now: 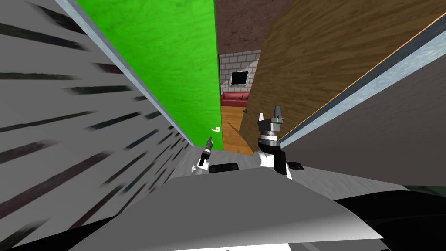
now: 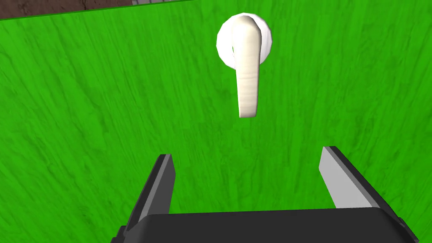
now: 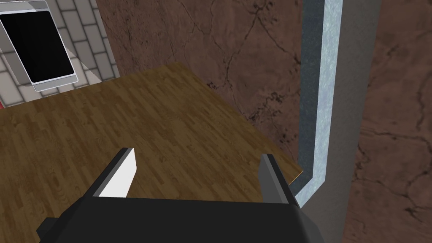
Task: Push the door open
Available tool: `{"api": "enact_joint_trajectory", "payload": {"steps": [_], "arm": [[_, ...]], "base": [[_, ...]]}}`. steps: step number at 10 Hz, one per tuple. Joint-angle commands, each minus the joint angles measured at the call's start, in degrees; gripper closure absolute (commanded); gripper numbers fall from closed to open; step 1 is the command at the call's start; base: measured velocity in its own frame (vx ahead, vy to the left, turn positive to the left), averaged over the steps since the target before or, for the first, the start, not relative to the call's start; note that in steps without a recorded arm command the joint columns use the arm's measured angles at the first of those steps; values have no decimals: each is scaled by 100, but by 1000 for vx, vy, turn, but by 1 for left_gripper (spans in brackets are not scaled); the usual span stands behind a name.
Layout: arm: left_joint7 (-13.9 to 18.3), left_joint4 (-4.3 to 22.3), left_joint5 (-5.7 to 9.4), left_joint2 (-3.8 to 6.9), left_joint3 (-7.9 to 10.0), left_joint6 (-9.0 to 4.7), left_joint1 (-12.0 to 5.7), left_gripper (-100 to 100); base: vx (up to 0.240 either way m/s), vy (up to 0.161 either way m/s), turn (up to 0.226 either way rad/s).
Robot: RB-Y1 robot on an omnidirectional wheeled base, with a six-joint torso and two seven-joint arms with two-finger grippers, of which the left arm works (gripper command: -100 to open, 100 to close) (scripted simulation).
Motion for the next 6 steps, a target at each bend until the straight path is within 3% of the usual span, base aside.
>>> {"api": "enact_joint_trajectory", "payload": {"steps": [1, 2, 3, 4, 6], "arm": [[5, 168, -12, -60, -15, -21, -60, -100], [4, 298, -18, -110, -19, -39, -116, -100], [-2, 272, -8, -82, -6, -47, -117, -100], [-11, 308, 4, 49, 13, -60, -134, -100], [-21, 323, 14, 103, 28, -64, -140, -100]], "base": [[108, 60, -40], [129, 72, -44], [59, 36, -12], [129, -12, -27], [171, -48, -23]]}}
